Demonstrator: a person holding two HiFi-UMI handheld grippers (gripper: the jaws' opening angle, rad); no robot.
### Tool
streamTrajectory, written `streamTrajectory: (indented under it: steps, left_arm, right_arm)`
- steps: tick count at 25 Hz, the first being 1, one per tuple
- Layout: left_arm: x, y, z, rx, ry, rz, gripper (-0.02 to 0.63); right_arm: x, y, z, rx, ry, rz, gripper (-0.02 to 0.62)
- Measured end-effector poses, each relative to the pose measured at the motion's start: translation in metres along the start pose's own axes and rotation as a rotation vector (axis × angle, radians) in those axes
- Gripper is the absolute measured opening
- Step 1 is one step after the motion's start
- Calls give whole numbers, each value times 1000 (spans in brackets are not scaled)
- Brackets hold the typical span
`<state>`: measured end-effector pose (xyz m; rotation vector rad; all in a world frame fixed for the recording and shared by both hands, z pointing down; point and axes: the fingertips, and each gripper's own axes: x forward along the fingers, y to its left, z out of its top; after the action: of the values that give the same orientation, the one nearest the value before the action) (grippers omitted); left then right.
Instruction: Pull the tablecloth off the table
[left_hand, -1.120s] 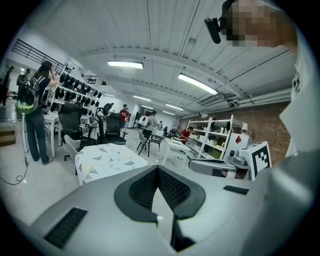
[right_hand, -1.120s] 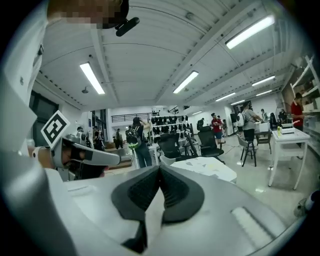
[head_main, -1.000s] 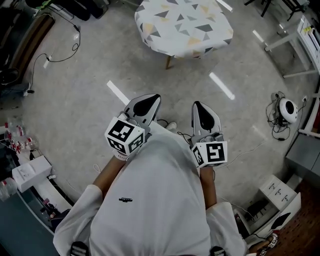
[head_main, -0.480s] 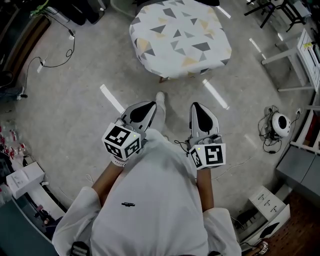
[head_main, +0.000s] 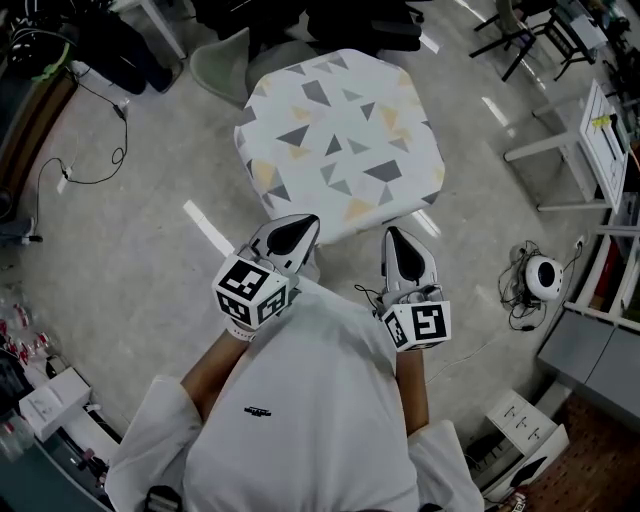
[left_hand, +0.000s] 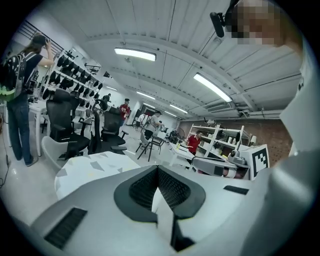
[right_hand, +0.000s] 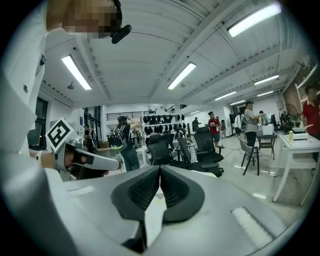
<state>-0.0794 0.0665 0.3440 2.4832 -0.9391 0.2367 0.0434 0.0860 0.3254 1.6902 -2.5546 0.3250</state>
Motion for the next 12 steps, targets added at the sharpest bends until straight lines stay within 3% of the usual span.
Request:
streamTrajectory:
  steps: [5, 12]
  left_arm:
    - [36, 27, 35, 28, -1, -16, 6]
    - [75, 48, 42, -41, 9, 17, 6]
  right_arm:
    - [51, -19, 13, 8, 15, 13, 15]
    - [99, -59, 21, 172, 14, 94, 15]
